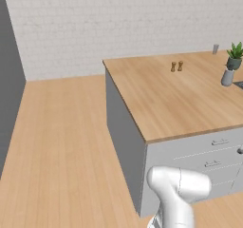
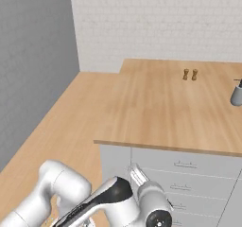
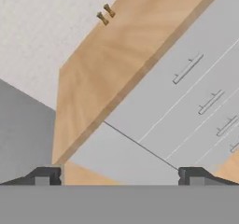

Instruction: Take a straw from the drawer in front and place it inside the glass cup on the dining counter.

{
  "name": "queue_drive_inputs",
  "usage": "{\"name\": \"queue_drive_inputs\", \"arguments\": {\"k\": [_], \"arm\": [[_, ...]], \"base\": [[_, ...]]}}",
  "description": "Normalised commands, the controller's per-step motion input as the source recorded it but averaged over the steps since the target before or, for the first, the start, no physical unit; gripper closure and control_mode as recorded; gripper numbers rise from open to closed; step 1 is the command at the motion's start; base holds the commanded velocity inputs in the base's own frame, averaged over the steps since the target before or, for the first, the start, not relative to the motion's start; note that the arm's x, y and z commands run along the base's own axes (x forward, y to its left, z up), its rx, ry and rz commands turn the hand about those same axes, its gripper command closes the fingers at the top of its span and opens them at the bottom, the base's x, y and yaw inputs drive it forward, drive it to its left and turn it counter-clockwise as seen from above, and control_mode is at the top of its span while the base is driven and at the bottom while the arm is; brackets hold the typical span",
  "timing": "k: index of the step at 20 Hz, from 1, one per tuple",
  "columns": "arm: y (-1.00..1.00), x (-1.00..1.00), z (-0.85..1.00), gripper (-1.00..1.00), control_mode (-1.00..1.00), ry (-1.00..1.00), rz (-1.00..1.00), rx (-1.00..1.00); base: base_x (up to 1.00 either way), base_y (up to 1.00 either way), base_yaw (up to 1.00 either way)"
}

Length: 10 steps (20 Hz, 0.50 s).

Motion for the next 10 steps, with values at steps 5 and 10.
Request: {"name": "queue_drive_inputs", "arguments": {"k": [5,10], "arm": [[-0.55,0.32,-0.01,-1.00,-1.00,0.35,-0.03,0.22],[-0.59,0.00,-0.48,-1.00,-1.00,-0.25,0.00,0.29]], "base": [[0.00,0.00,0.00],[0.00,0.00,0.00]]}}
